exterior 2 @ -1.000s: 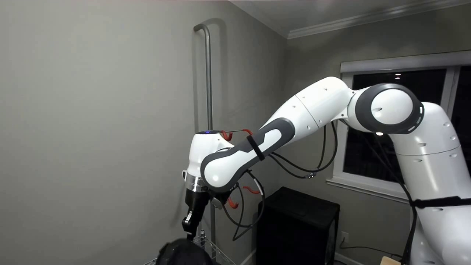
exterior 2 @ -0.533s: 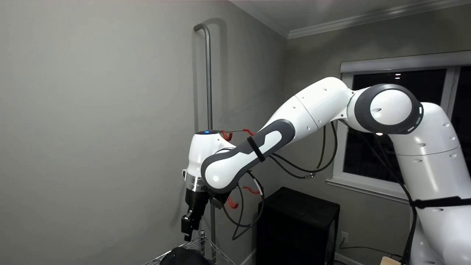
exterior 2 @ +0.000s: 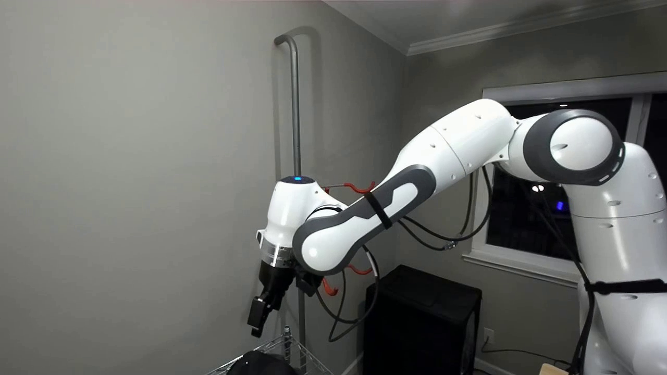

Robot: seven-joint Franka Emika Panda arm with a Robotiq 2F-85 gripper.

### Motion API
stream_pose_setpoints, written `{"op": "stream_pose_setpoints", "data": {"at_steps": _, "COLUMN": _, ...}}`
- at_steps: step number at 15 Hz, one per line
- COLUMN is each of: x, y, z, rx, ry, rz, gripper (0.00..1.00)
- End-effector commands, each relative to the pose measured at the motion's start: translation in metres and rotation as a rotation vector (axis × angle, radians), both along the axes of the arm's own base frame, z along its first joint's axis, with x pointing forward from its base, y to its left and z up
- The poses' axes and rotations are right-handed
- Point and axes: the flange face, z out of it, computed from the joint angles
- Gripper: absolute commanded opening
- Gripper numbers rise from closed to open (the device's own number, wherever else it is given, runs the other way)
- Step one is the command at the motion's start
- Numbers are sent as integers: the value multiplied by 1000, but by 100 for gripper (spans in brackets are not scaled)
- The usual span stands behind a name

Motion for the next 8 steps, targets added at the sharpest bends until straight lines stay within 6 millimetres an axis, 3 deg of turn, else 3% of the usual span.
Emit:
{"op": "stream_pose_setpoints", "data": {"at_steps": 1, "x": -31, "y": -10, "z": 23, "rx": 13, "ry": -101, "rz": 7, "gripper": 100}}
{"op": "stream_pose_setpoints", "data": {"at_steps": 2, "x": -12, "y": 0, "z": 13, "rx": 12, "ry": -50, "rz": 11, "gripper": 100}}
{"op": "stream_pose_setpoints", "data": {"at_steps": 8, "x": -25, "y": -5, "z": 23, "rx": 15, "ry": -75, "rz": 15, "gripper": 100}}
